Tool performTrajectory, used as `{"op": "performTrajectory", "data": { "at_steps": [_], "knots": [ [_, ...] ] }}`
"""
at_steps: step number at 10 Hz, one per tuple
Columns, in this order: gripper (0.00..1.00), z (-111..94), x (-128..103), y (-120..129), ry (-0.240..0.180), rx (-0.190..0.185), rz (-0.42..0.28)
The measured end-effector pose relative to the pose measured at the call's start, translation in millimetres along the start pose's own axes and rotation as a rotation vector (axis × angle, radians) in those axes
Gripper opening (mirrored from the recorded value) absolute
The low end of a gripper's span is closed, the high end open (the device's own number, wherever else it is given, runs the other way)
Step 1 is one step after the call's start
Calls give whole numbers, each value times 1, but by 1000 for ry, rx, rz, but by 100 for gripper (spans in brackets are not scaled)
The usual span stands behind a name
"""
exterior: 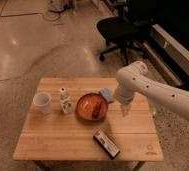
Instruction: Push the eraser across the table
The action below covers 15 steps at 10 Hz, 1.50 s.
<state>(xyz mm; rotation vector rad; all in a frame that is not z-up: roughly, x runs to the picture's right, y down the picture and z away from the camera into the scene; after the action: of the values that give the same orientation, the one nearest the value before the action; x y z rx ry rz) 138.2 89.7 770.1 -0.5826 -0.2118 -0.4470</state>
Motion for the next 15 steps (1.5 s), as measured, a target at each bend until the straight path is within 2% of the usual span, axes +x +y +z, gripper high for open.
{"op": "performTrajectory", "data": {
  "at_steps": [15],
  "knots": [
    [67, 2, -3, 2, -4, -5, -9]
  ]
}}
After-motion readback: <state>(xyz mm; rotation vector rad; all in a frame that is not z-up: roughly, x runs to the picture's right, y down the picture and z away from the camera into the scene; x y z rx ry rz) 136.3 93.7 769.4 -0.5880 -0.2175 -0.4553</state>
